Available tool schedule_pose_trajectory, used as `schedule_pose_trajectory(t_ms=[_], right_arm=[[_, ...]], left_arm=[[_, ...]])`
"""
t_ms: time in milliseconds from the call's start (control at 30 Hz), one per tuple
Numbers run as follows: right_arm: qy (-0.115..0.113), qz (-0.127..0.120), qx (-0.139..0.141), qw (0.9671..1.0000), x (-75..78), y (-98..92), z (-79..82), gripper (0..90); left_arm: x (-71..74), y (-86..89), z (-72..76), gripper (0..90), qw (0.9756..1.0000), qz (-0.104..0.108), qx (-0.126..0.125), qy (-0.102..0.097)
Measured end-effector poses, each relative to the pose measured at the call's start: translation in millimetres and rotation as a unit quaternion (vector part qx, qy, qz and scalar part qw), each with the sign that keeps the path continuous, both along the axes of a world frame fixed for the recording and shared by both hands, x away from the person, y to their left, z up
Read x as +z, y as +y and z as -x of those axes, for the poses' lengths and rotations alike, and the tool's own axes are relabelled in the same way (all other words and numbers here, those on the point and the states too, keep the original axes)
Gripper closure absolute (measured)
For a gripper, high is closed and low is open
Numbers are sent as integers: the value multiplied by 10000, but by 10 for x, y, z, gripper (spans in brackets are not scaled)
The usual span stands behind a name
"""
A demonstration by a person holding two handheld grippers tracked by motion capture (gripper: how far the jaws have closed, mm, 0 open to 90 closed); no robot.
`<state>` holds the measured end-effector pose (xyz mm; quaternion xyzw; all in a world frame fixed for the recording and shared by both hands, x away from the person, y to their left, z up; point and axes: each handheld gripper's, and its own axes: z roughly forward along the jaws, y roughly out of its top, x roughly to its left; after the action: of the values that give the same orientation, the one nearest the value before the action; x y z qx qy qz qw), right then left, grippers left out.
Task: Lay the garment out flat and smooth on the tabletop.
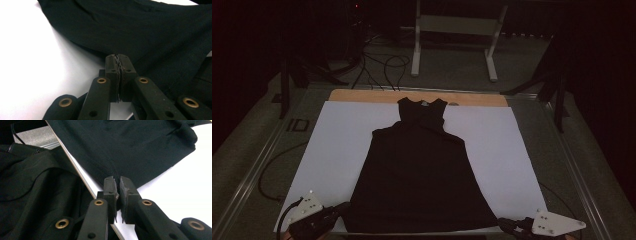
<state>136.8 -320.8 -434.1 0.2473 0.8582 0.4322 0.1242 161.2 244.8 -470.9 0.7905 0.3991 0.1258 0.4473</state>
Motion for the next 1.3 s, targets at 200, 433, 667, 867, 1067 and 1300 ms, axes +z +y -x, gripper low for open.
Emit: schedule_pose_trajectory(t_ms=[200, 433, 667, 867, 1067, 1300], right_arm=[[7, 90, 138, 9999, -11, 12, 14, 840], [78, -81, 158, 9998, -31, -18, -7, 573], [109, -207, -236, 9994, -34, 23, -155, 333], [78, -268, -397, 9988, -76, 110, -322, 274], [51, -125, -666, 9977, -136, 212, -544, 257], [-138, 93, -797, 9967, -181, 387, -808, 252]], left_arm=[[-16, -4, 19, 876, 10000, -5, -64, 11], [-37, -12, -14, 668, 9999, 64, -93, 45], [-38, 12, -82, 364, 9989, -15, 460, -119], [-59, -16, -203, 246, 9973, -165, 692, -155], [-80, -73, -378, 207, 9969, -258, 719, -169], [-117, -149, -623, 200, 9961, -352, 783, -188]])
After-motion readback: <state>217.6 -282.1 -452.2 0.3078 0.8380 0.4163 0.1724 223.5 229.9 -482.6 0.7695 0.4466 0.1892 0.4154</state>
